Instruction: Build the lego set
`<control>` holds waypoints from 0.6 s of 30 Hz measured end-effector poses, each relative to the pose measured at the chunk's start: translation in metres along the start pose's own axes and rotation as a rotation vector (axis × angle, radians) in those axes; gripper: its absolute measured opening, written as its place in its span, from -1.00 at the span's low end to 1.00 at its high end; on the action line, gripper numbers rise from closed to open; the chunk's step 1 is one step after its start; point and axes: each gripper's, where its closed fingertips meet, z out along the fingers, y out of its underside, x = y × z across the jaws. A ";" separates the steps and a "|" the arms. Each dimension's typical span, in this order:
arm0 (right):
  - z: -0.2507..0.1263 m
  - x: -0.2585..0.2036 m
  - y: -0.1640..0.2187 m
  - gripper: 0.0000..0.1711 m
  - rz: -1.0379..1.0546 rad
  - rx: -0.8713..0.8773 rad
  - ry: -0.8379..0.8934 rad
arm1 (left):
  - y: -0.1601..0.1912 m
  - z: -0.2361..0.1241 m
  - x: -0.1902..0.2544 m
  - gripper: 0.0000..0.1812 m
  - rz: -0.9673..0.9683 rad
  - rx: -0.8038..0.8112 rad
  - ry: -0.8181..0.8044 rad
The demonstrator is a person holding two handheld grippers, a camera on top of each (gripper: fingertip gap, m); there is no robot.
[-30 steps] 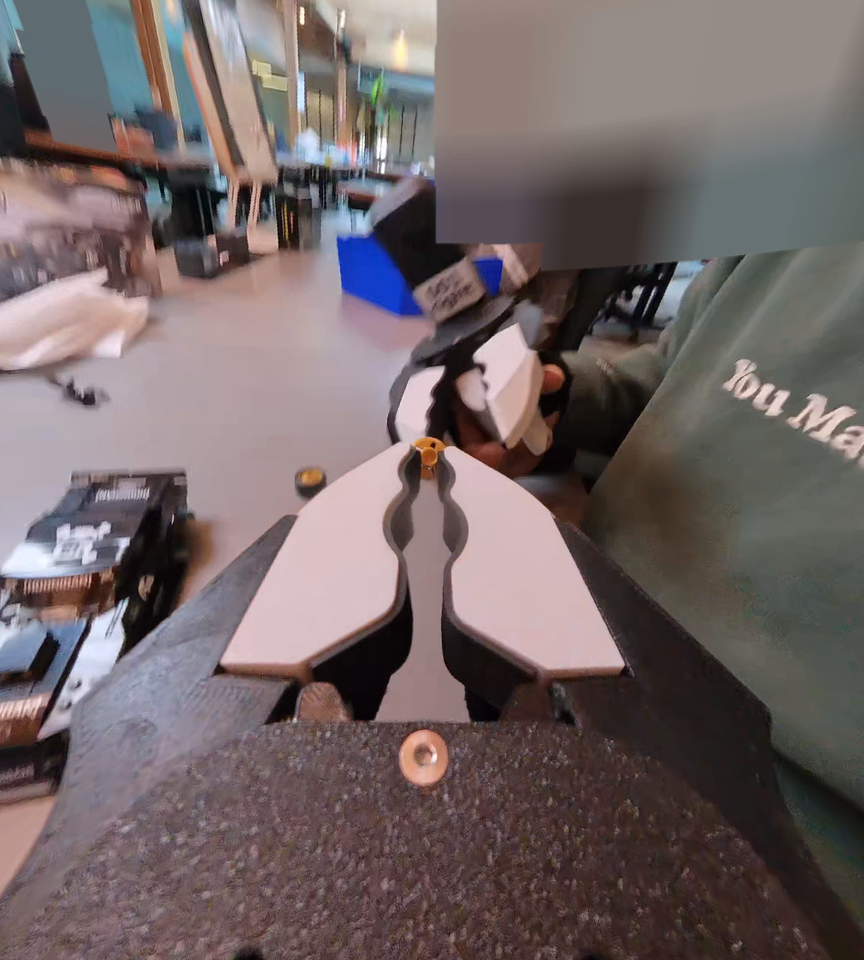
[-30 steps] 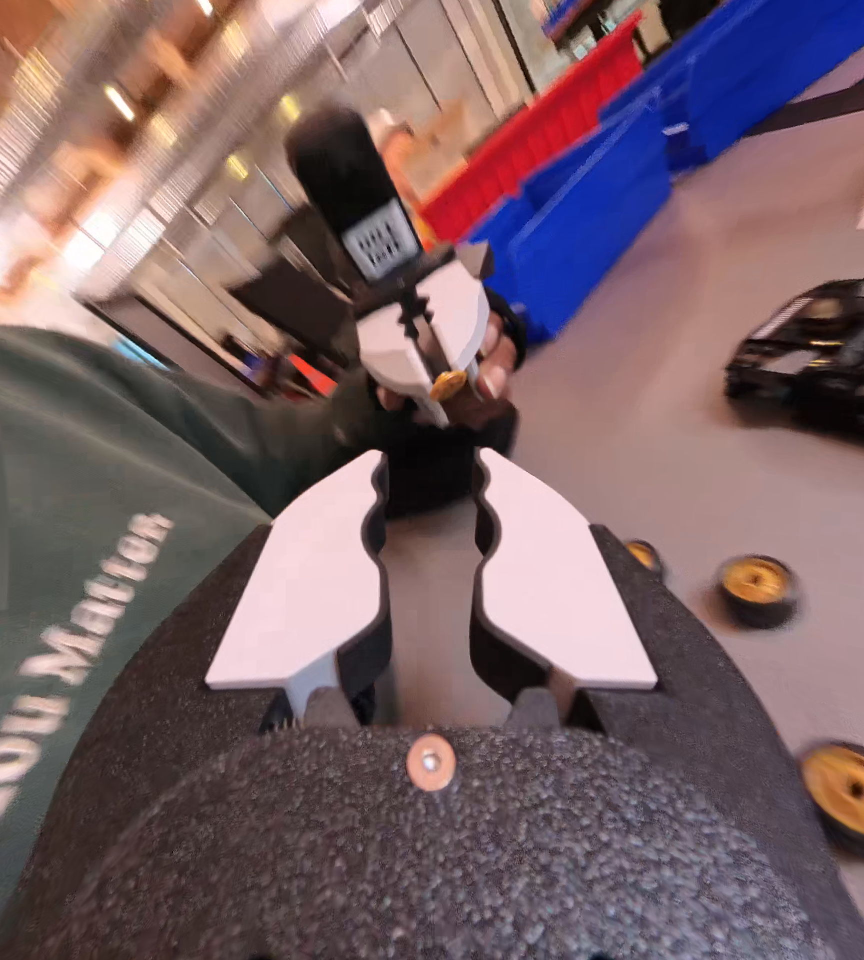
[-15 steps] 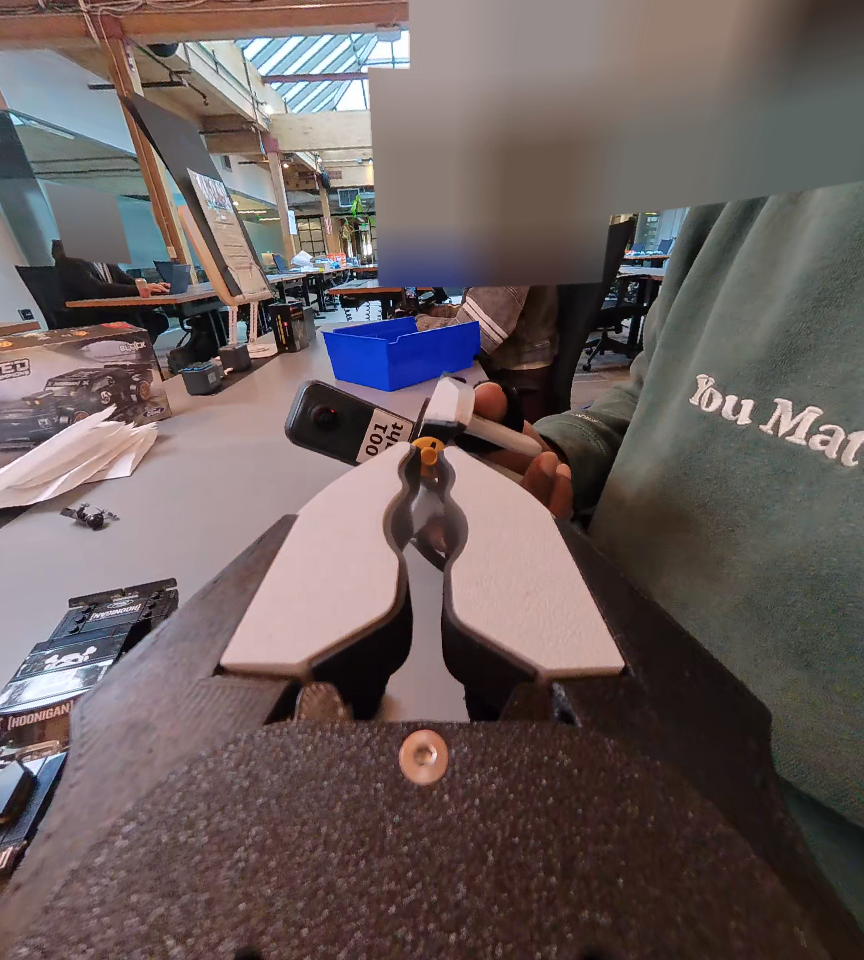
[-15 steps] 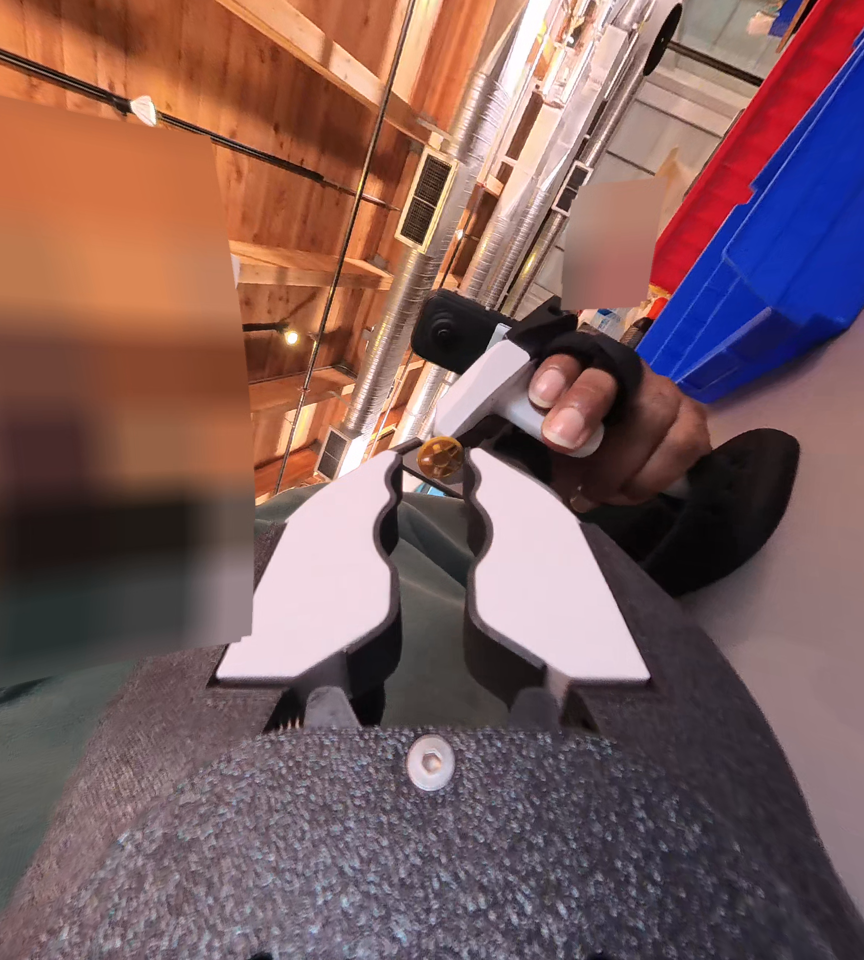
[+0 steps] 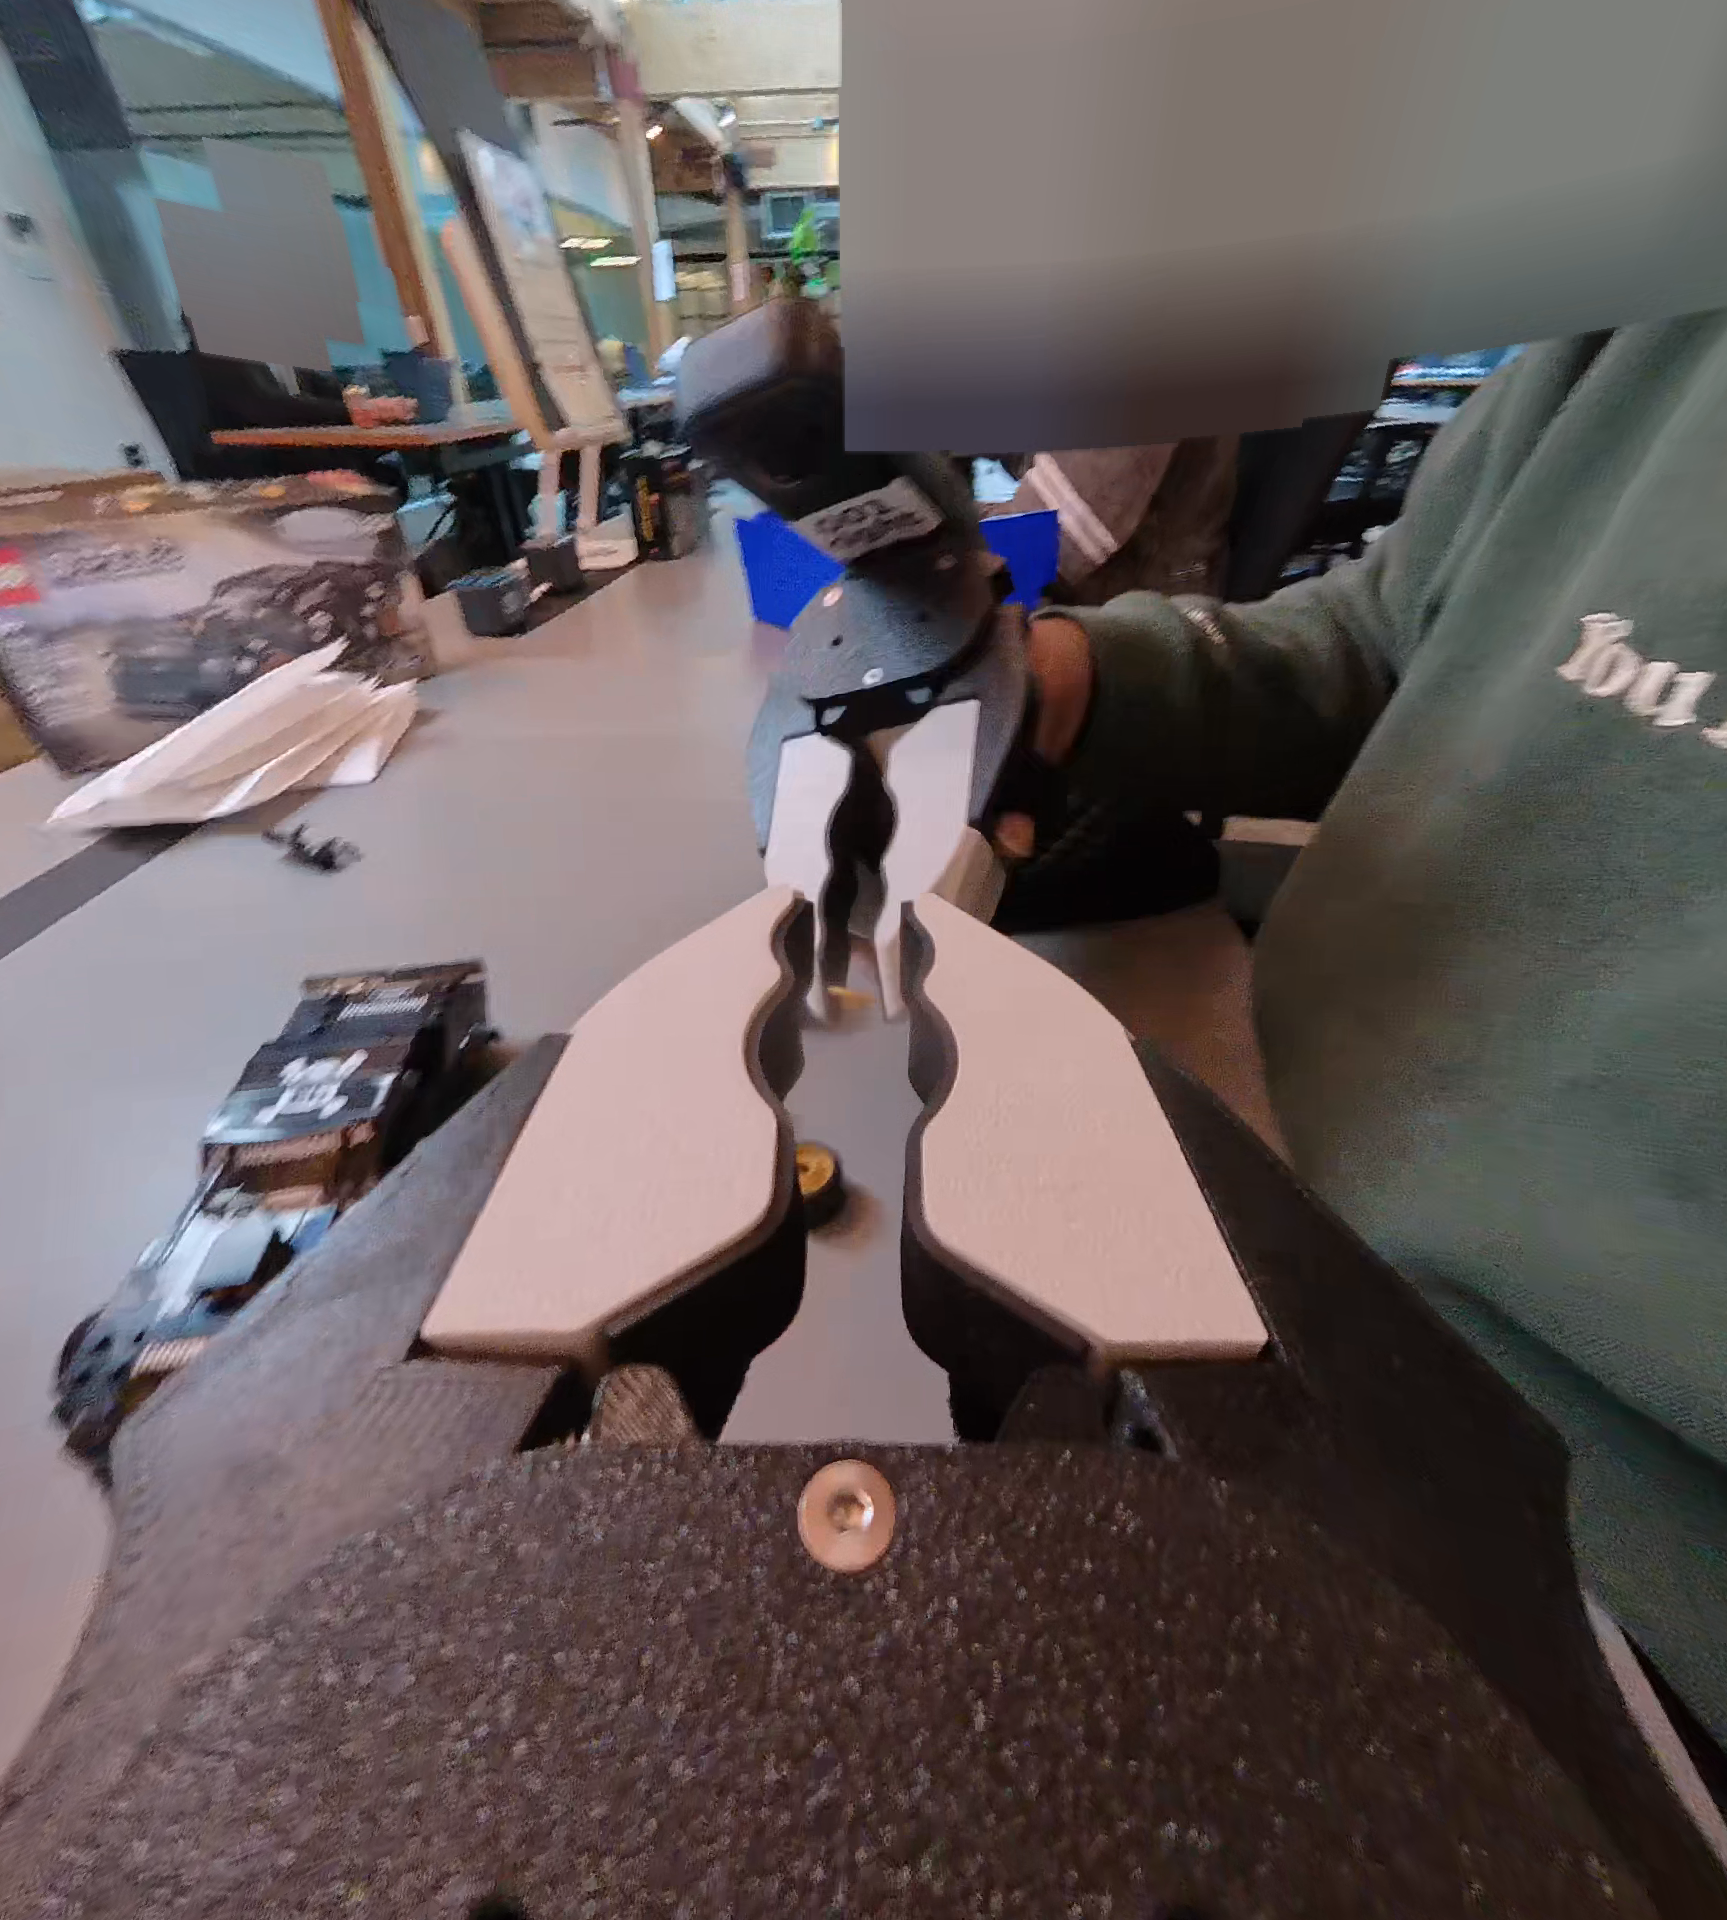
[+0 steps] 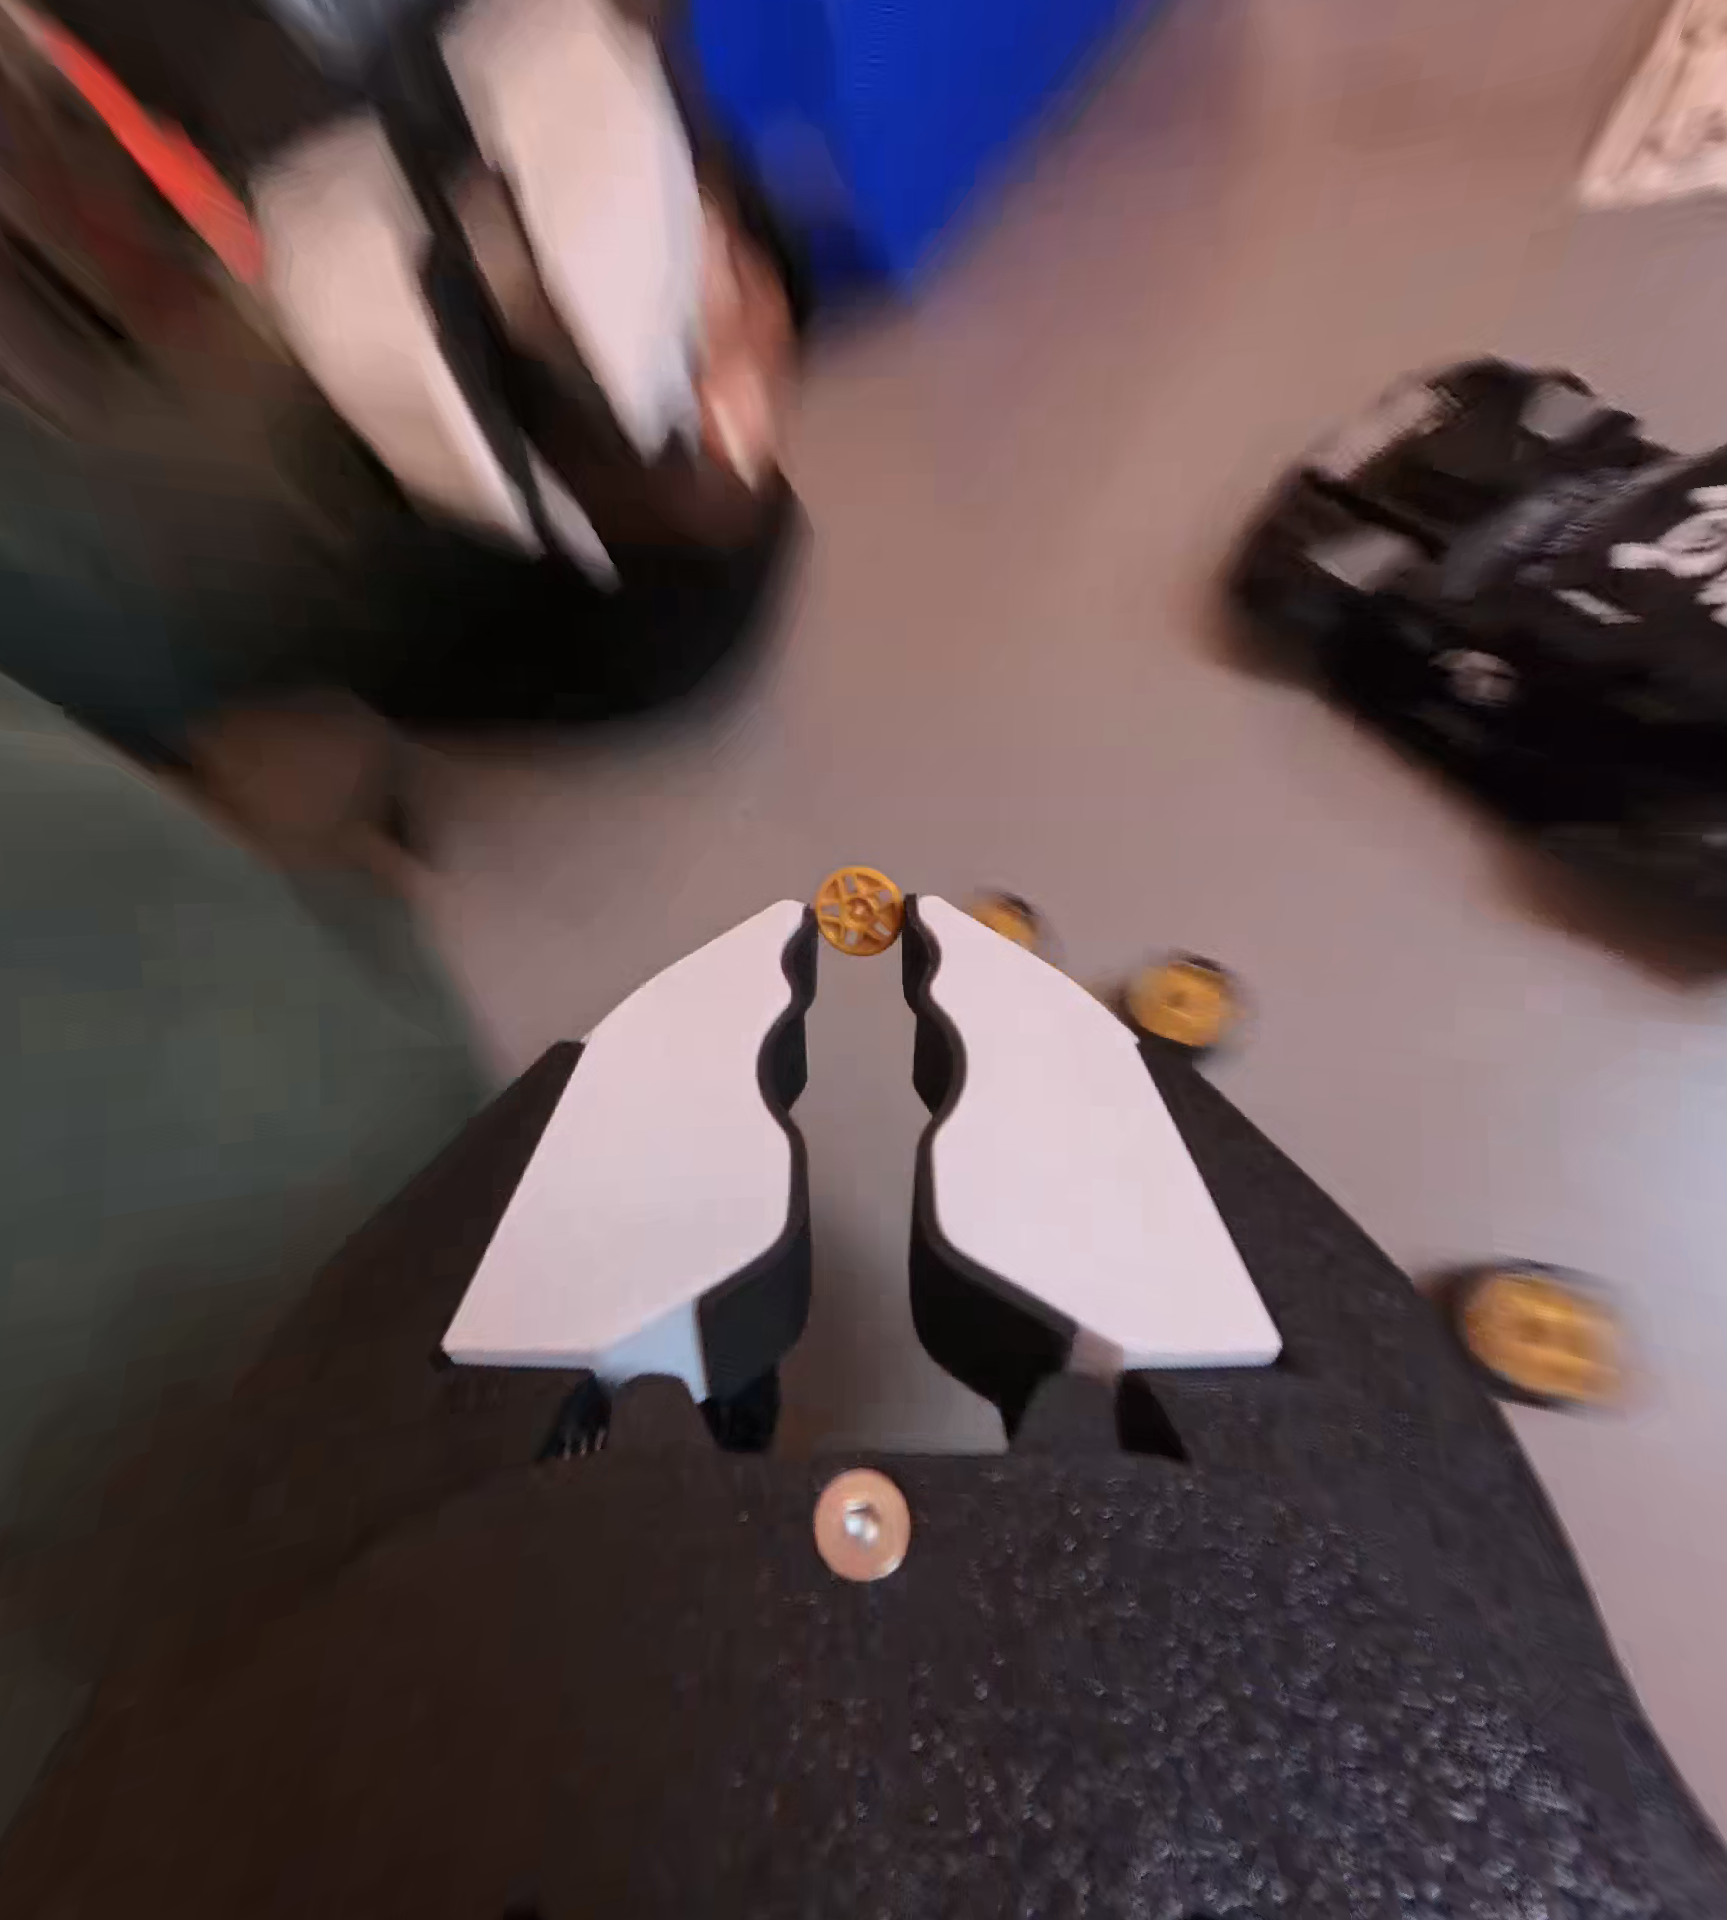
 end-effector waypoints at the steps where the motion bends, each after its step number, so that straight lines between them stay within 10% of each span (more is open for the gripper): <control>1: 0.005 0.007 0.004 -0.82 -0.056 -0.069 0.040 | 0.004 -0.002 -0.007 -0.83 -0.014 -0.021 -0.029; 18: 0.035 0.025 0.026 -0.78 -0.290 -0.437 0.074 | 0.036 -0.007 -0.017 -0.85 -0.038 -0.137 -0.087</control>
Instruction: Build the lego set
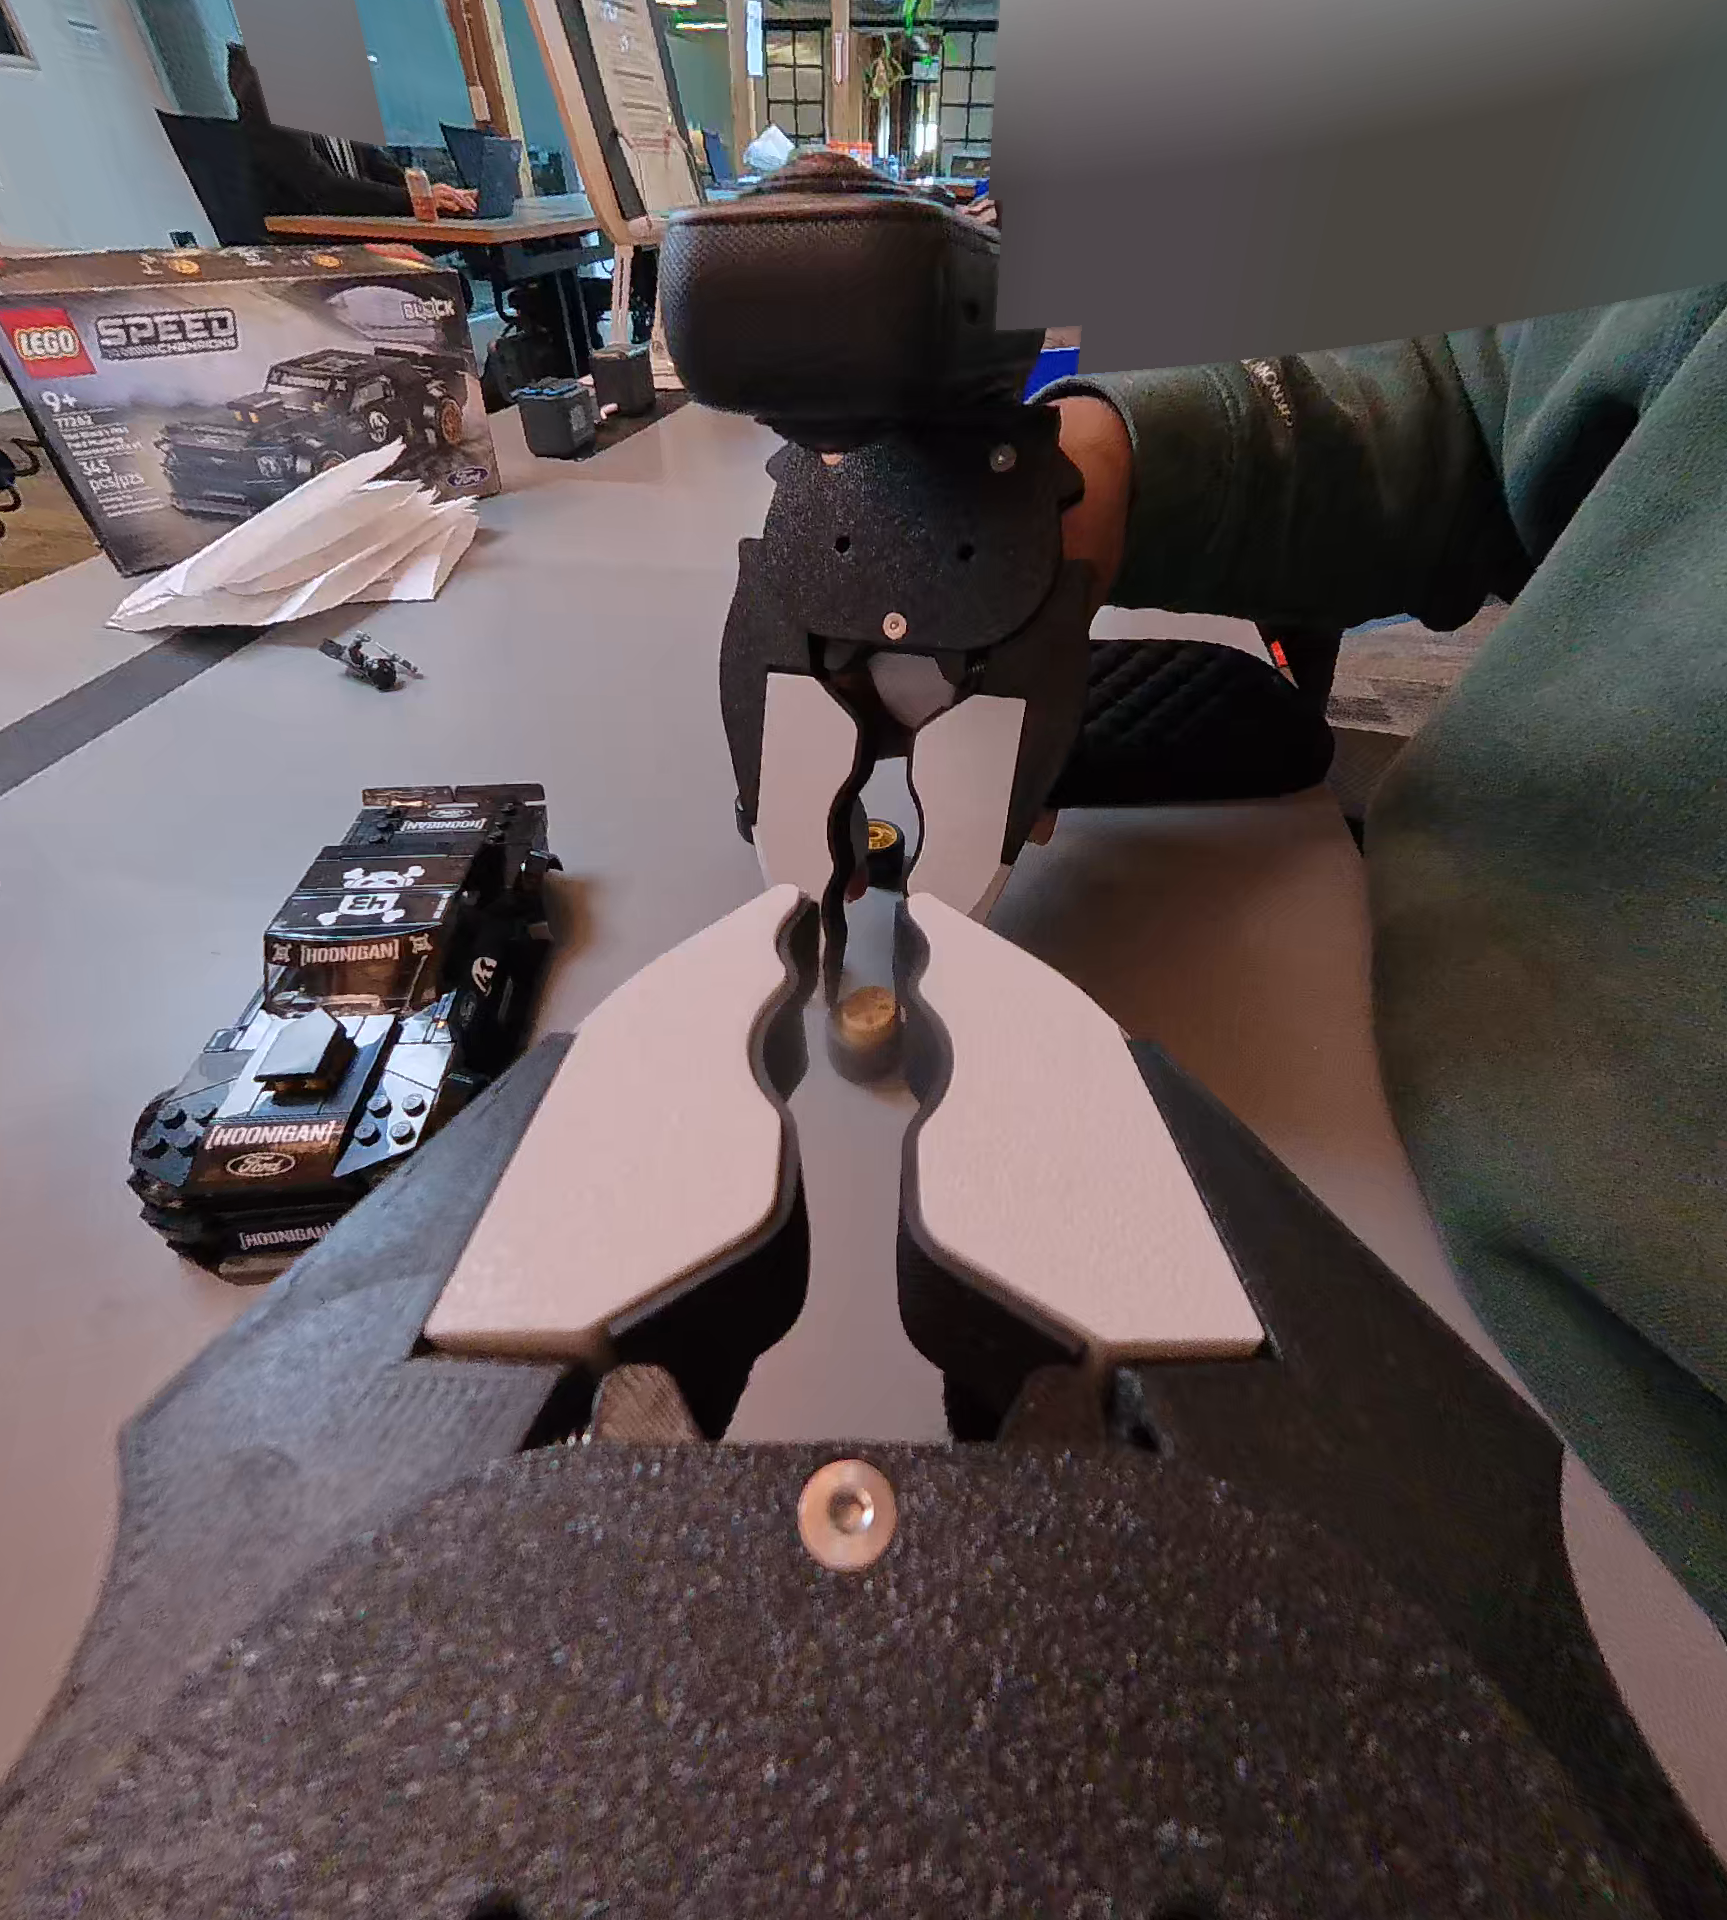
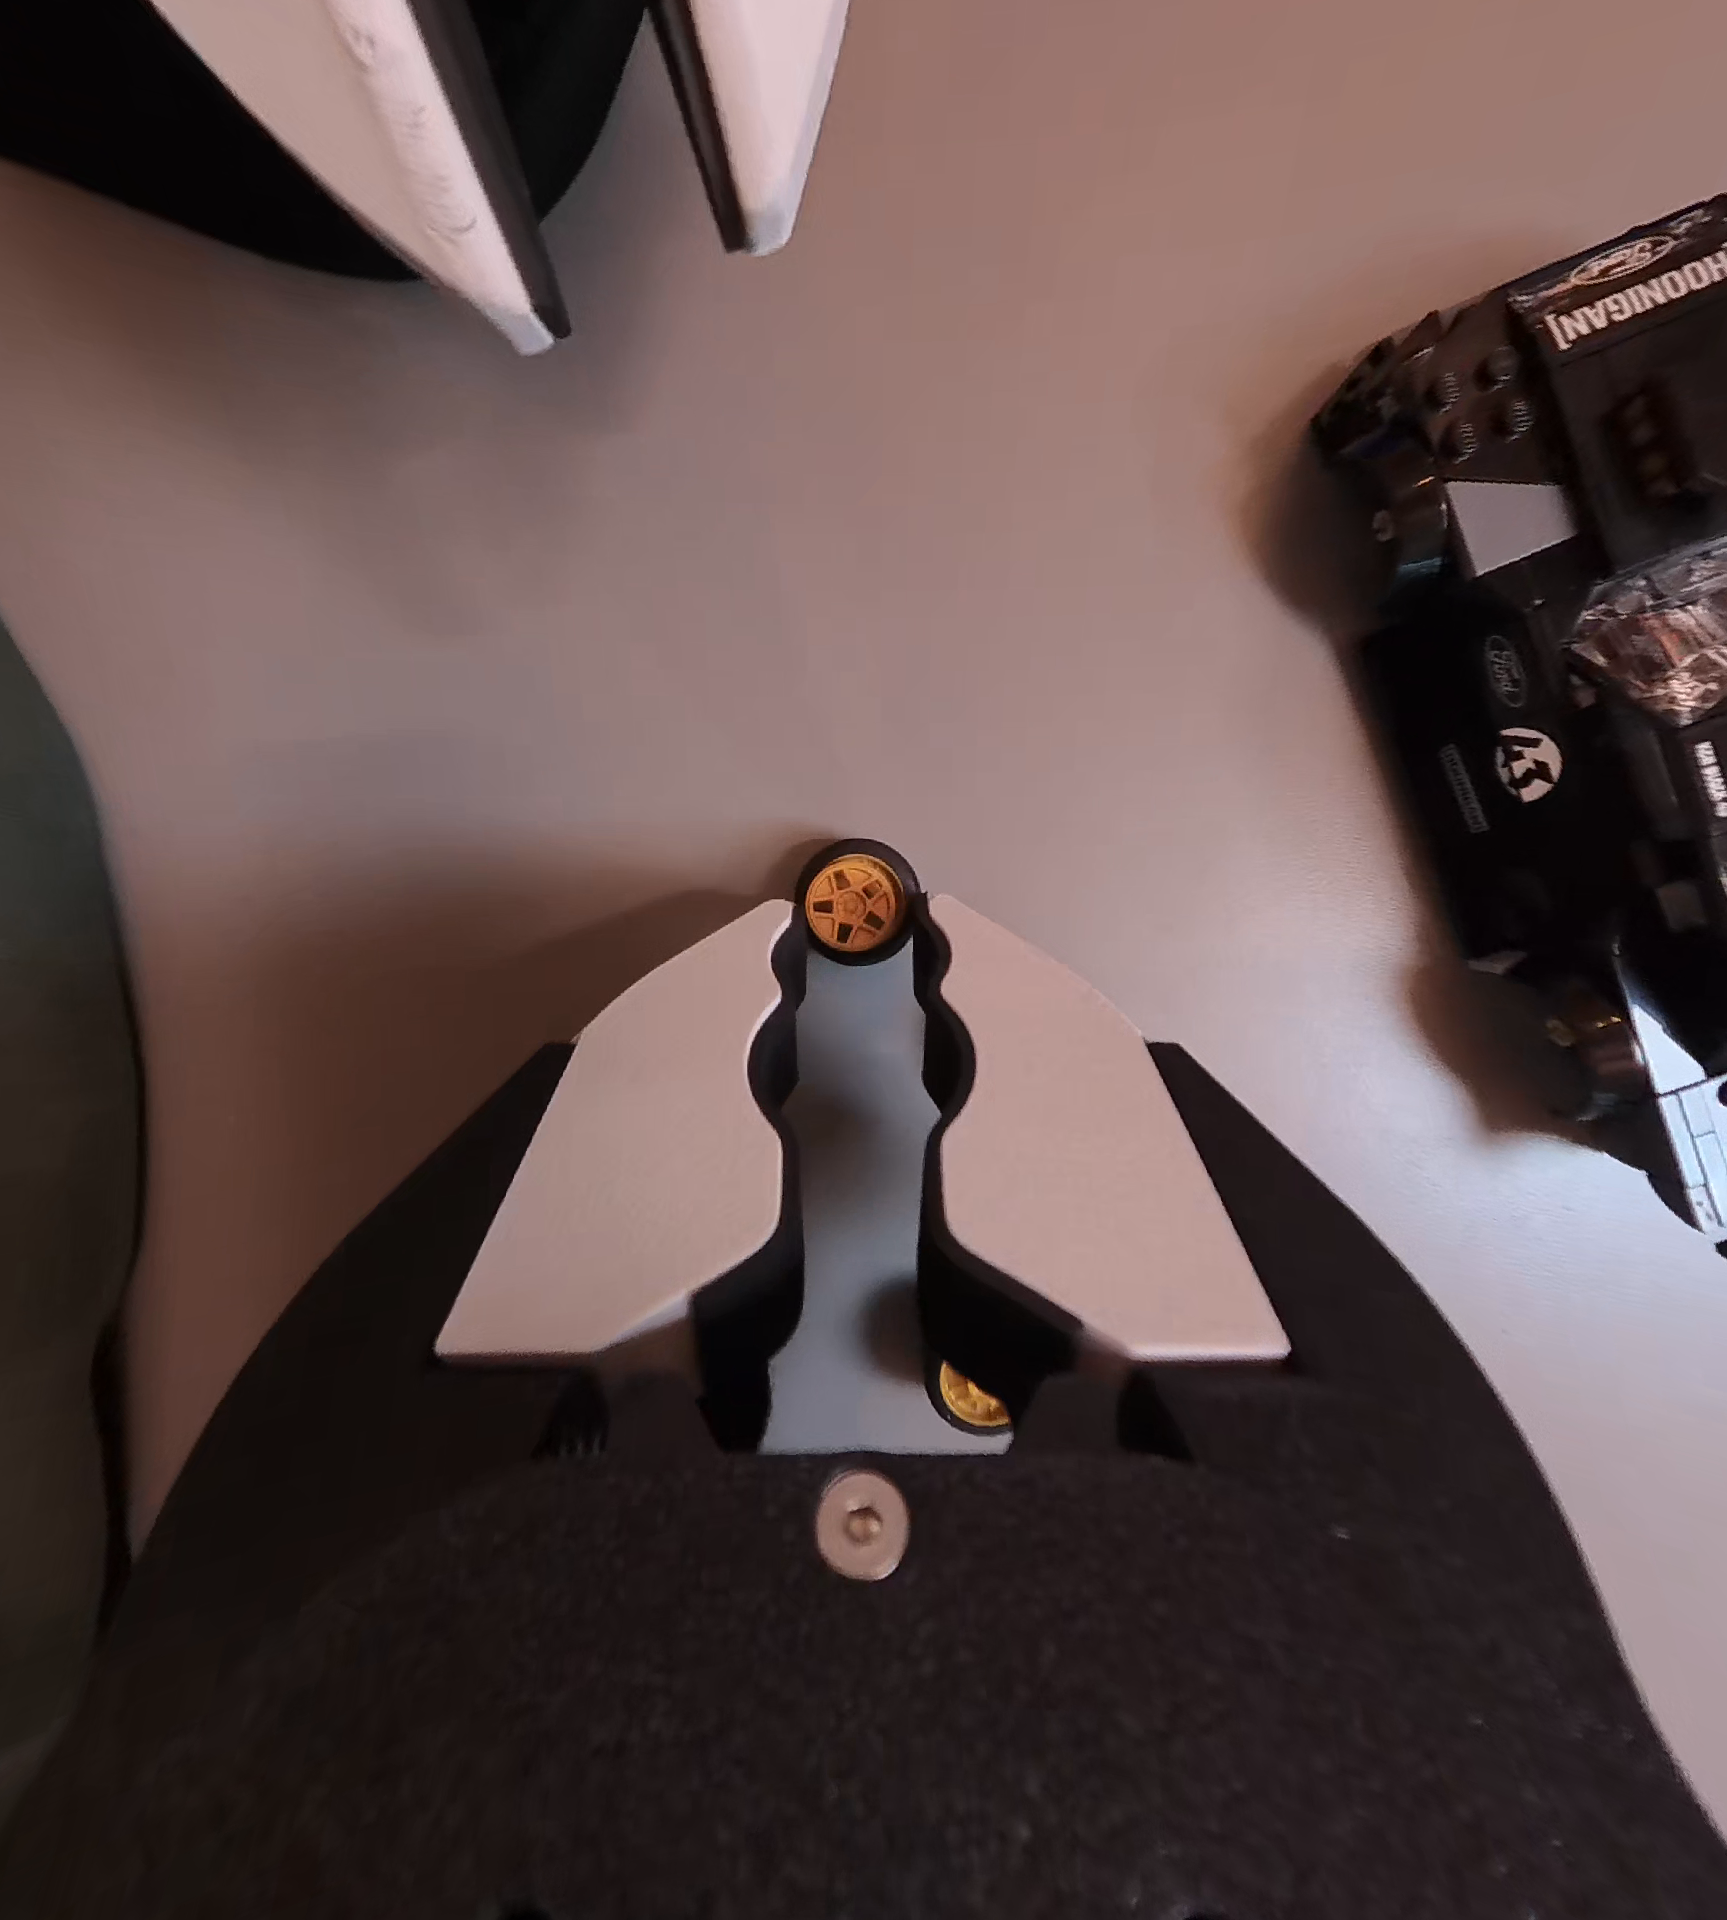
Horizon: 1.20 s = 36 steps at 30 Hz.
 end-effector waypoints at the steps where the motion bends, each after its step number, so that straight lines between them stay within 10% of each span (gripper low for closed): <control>1: -0.001 0.000 0.000 -0.78 0.001 0.001 -0.004 | 0.000 0.000 0.000 -0.85 0.002 -0.003 0.001; 36: -0.004 0.002 -0.007 -0.70 -0.035 0.077 0.049 | 0.025 0.013 0.012 -0.89 0.047 -0.147 0.042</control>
